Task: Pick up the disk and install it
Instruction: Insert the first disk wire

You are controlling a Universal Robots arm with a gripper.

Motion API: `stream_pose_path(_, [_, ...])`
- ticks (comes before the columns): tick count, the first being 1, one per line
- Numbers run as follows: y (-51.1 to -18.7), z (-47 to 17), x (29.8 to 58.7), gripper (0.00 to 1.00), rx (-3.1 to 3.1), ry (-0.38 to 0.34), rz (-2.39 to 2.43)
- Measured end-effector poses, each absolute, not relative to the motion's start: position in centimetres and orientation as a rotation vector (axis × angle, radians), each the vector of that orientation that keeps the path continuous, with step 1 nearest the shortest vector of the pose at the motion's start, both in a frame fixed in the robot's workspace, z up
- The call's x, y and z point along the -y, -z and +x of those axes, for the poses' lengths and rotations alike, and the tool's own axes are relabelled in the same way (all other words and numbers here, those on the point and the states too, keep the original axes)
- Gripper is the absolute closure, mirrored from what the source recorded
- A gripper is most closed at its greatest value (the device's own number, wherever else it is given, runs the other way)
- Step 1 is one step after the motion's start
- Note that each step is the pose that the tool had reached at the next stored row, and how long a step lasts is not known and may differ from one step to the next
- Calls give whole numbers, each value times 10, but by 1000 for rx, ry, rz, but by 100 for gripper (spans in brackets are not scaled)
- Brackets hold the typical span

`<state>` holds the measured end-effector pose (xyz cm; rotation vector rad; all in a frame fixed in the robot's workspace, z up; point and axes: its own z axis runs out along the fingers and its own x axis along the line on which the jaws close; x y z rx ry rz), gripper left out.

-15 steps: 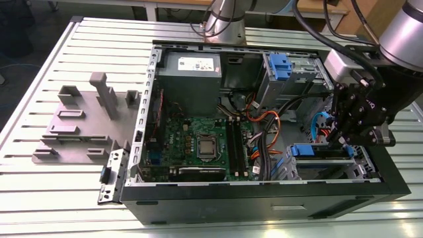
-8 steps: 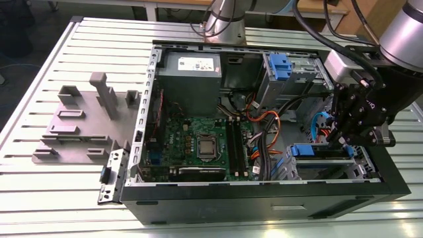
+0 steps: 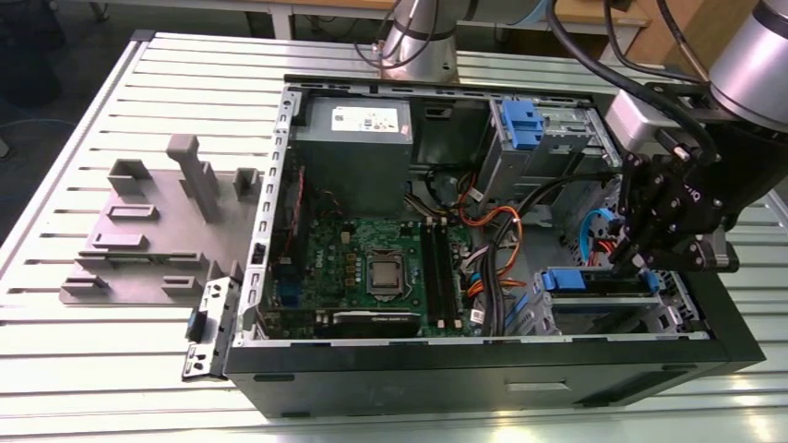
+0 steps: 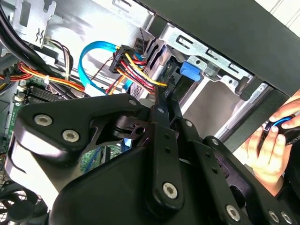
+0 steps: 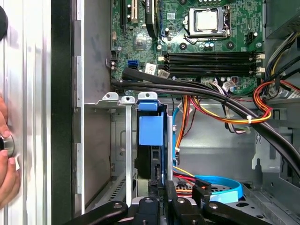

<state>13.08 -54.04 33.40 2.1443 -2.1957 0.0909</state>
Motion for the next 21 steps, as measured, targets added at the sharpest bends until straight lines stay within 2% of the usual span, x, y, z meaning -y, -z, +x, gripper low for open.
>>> stream_pose_path(21, [-332, 131, 543, 83, 2210, -82, 2146])
